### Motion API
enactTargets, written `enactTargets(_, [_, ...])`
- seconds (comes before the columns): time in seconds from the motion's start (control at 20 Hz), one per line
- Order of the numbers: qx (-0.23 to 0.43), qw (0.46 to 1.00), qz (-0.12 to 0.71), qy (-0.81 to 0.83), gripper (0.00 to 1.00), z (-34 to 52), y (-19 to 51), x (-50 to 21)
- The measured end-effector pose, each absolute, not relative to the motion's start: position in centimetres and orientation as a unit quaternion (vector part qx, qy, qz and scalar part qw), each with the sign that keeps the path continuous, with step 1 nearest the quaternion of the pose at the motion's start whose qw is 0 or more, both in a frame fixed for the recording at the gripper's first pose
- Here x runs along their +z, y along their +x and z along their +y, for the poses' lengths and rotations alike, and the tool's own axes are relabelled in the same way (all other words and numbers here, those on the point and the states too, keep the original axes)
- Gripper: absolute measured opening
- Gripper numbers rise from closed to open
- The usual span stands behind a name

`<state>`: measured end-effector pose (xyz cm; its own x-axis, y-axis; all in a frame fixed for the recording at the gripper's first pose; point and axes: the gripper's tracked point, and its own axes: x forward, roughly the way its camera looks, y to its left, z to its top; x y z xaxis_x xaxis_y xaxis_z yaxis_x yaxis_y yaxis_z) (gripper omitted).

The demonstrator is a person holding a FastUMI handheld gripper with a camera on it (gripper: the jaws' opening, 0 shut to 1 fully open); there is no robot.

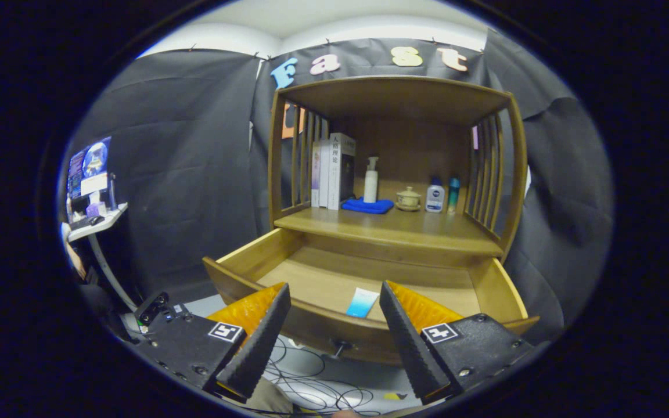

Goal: Pull open the drawer, take out the items inside it, and place them on the countertop above the cabinet.

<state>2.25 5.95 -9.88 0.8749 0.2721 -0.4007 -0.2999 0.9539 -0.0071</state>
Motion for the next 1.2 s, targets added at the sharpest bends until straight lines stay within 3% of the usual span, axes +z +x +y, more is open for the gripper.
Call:
enactTargets(0.35, [0.14,0.929,0.342,-0.025,0.97,5.7,8.9,-13.6])
enactTargets(0.8, [0.113,0.819,0.562,0.02,0.96,5.5,12.3,-21.5])
enactTargets(1.2, [0.063,0.769,0.636,0.01,0.91,4.5,13.6,-25.2])
